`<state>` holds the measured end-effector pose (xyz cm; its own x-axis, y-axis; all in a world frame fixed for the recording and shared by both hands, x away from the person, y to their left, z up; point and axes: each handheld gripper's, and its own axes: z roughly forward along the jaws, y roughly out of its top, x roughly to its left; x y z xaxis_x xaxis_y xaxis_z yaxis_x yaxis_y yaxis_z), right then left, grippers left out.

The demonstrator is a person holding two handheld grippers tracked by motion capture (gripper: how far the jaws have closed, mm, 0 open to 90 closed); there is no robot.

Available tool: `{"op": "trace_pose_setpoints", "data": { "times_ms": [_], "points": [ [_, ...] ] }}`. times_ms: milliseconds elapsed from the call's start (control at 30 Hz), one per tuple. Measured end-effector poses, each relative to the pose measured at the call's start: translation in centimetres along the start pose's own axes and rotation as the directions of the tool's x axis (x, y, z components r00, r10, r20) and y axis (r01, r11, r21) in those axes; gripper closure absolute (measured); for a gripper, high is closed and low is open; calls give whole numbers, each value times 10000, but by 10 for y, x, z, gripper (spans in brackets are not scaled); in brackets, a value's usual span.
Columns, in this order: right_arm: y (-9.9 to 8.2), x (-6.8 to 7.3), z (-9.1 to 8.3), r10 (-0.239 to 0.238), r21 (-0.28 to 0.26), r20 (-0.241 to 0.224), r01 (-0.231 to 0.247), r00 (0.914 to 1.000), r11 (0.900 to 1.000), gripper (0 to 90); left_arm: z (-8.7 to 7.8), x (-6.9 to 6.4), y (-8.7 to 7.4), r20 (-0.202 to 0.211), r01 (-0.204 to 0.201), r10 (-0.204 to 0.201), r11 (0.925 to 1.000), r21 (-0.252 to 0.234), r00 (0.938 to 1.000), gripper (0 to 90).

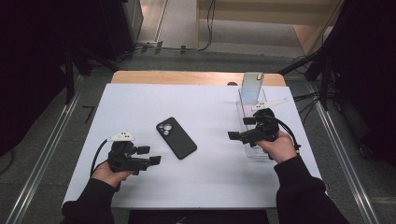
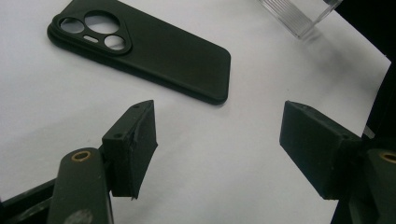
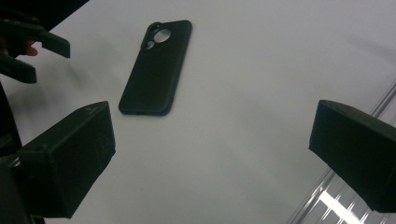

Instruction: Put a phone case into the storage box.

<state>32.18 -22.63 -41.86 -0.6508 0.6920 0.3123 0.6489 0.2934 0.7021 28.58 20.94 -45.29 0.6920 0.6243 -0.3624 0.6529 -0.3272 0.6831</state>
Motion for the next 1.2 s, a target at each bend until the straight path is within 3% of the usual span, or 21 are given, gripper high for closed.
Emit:
{"op": "trace_pose_setpoints", "data": {
  "times_ms": [33, 100, 400, 933, 1067, 1200],
  "points": [
    [-2, 2, -2, -17, -14, -100, 17, 9999, 10000, 8, 0, 0, 0, 9, 2, -2, 10000, 5, 10000, 274],
    [-6, 6, -4, -109, -85, -34, 108, 9999, 9999, 165, 0, 0, 0, 27, -3, 3, 10000, -12, 10000, 274],
    [-25, 21, -5, -874, 286, -405, 886, 9953, 9957, 186, 0, -2, 0, 176, -68, 67, 9999, 77, 9998, 274],
    [-68, 27, -6, -943, 453, -863, 984, 9918, 9941, 211, -1, -8, -1, 419, -496, 495, 9988, 4, 9979, 274],
    [-76, 27, -5, -1221, 630, -888, 1279, 9885, 9898, 211, -1, -9, -2, 430, -599, 596, 9982, 55, 9973, 274],
    [-81, 25, -3, -1227, 698, -829, 1285, 9890, 9892, 211, -2, -11, -2, 405, -687, 684, 9976, 68, 9968, 274]
  ]
}}
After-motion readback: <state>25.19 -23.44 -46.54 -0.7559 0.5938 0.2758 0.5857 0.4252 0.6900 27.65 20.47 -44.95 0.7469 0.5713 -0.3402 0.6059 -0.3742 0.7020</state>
